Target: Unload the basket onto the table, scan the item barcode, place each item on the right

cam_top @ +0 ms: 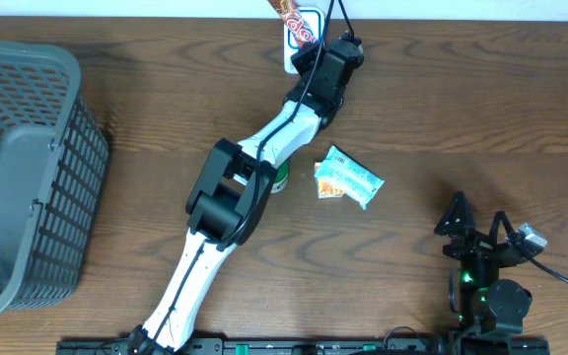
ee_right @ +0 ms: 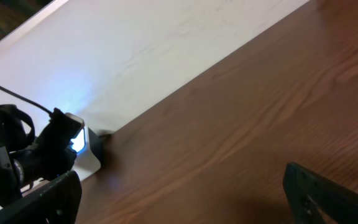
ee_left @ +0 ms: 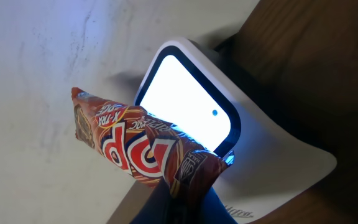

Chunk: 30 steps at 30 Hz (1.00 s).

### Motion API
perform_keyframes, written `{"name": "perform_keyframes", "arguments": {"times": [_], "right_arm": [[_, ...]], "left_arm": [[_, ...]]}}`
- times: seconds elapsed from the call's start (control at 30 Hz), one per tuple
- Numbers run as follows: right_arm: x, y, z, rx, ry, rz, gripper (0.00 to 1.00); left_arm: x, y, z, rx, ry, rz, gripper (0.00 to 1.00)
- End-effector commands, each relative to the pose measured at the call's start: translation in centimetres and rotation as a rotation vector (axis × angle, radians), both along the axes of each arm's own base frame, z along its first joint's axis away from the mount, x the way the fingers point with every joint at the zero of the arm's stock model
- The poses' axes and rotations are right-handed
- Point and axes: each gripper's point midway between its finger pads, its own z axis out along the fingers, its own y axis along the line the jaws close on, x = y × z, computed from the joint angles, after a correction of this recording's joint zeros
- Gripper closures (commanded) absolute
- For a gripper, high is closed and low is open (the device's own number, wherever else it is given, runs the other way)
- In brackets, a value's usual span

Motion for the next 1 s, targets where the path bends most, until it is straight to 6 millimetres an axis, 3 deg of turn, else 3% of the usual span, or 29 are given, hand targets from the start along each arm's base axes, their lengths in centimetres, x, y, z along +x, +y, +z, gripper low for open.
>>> {"name": "perform_keyframes", "arguments": {"times": [0.0,0.2,0.4,0.53,0.67,0.8,0.87,0.97], "right_arm": [[0.0,0.0,-0.1,-0.013,0.005,-0.001,0.01],[0.0,0.0,-0.1,-0.013,0.005,-0.001,0.01],[0.0,0.0,-0.1,-0.013,0.006,-0.001,0.01],[0.0,0.0,-0.1,-0.013,0.005,-0.001,0.01],[0.0,0.0,-0.1,-0.013,0.005,-0.001,0.01],[0.0,0.0,-0.1,-0.013,0.006,-0.001,0.01],[0.0,0.0,-0.1,-0.013,0.006,-0.001,0.01],[0.0,0.0,-0.1,-0.013,0.006,-0.001,0.01]], "left_arm": [[0.6,1.2,0.3,0.087,-0.012,0.028,0.93],[1.1,2.6,2.2,0.188,-0.071,0.082,0.93],[1.4,3.8,7.1,0.209,-0.224,0.181,0.93],[0.1,5.0,10.7,0.166,-0.316,0.317,0.93],[-2.2,5.2,13.4,0.129,-0.361,0.431,0.93],[-6.1,4.7,16.9,-0.02,-0.472,0.604,0.93],[-8.6,3.7,18.2,-0.102,-0.511,0.671,0.93],[-11.5,0.6,19.2,-0.182,-0.529,0.663,0.93]]}}
